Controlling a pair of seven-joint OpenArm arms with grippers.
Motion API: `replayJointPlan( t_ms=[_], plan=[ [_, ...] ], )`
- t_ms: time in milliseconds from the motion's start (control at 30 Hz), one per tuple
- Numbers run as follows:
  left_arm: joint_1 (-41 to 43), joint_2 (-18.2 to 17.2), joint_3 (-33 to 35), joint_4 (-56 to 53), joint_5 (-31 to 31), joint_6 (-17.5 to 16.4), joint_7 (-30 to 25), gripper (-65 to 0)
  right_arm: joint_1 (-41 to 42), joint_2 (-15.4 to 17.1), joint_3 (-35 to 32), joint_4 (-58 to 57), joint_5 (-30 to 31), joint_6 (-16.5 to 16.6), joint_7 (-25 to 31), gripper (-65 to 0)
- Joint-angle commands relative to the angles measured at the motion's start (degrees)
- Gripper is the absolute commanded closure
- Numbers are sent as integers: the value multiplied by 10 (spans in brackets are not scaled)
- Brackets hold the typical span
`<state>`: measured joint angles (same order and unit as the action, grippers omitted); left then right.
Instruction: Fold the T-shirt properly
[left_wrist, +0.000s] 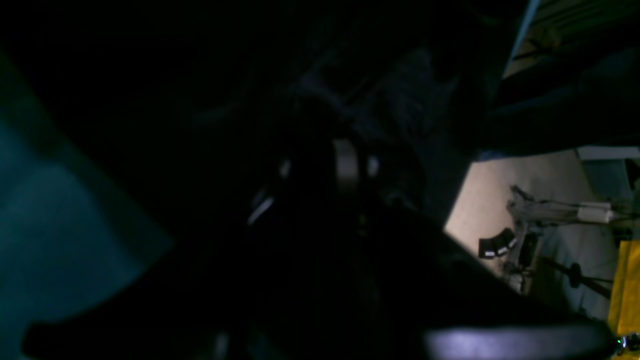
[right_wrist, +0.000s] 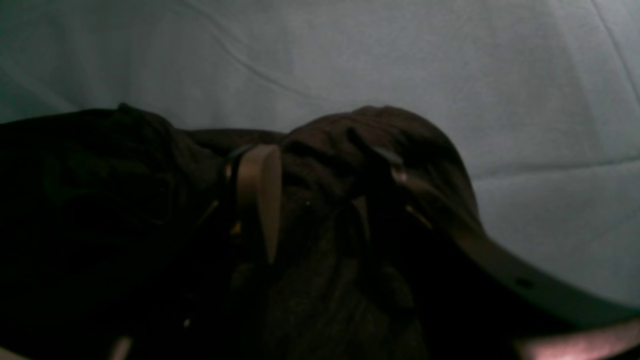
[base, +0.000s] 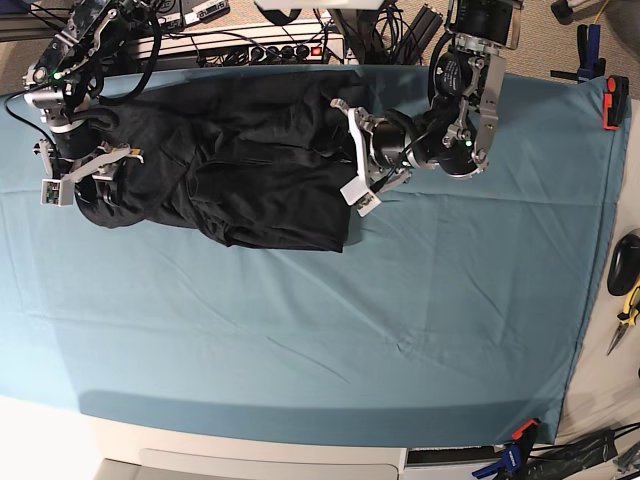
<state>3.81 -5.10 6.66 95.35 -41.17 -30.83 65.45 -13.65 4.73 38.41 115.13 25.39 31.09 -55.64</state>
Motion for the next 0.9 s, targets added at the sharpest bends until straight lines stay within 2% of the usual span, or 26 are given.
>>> replayJointPlan(
  t_ms=[0, 267, 467, 533, 667, 867],
  plan=[
    [-8, 1, -1, 10, -12, -3, -8, -125, 3, 7, 2, 10, 7, -1, 17, -276],
    [-11, 2, -1, 10, 0, -2, -9, -48, 3, 7, 2, 10, 7, 0, 17, -276],
    [-5, 4, 1, 10, -30, -3, -8, -47, 3, 7, 2, 10, 7, -1, 17, -276],
    [-5, 5, 7, 10, -30, -3, -10, 0, 3, 7, 2, 10, 7, -1, 17, -276],
    [-1, 6, 34, 10, -30, -2, -34, 0, 3, 7, 2, 10, 7, -1, 19, -276],
    [8, 44, 116, 10, -29, -3, -34, 0, 3, 7, 2, 10, 7, -1, 19, -276]
  ],
)
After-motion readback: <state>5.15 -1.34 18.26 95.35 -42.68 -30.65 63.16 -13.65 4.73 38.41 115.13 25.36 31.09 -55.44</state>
